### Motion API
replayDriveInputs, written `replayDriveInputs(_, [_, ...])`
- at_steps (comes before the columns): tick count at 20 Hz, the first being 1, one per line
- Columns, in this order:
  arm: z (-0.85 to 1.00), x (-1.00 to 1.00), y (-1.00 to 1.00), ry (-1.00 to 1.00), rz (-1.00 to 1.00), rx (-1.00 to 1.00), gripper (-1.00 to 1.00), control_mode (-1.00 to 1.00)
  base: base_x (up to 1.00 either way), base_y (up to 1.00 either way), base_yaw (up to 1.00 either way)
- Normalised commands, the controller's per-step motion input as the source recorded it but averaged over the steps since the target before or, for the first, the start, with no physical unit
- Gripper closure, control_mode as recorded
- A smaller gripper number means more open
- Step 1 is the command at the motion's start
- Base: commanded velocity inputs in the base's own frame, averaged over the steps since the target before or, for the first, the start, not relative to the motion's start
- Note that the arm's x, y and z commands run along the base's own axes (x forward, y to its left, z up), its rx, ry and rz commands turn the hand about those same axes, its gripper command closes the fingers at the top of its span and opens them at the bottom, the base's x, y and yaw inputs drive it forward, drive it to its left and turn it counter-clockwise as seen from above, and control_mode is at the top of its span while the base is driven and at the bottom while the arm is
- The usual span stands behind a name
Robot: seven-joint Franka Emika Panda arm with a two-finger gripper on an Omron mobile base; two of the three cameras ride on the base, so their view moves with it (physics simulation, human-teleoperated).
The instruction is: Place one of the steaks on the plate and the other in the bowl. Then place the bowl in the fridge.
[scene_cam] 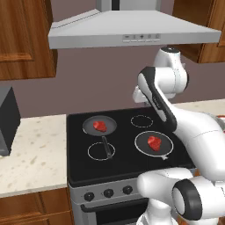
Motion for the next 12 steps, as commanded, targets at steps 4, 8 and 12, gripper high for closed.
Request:
replayDriveInputs(4, [0.0, -0.32, 0.18, -0.03, 0.02, 0.0, -1.0, -1.0, 0.0, 0.0, 0.0])
replayDriveInputs(8, [-0.07, -0.27, 0.64, 0.0, 0.0, 0.05, -1.0, -1.0, 0.0, 0.0, 0.0])
replayDriveInputs(12, [-0.3, -0.05, 0.56, -0.01, 0.04, 0.01, -1.0, -1.0, 0.0, 0.0, 0.0])
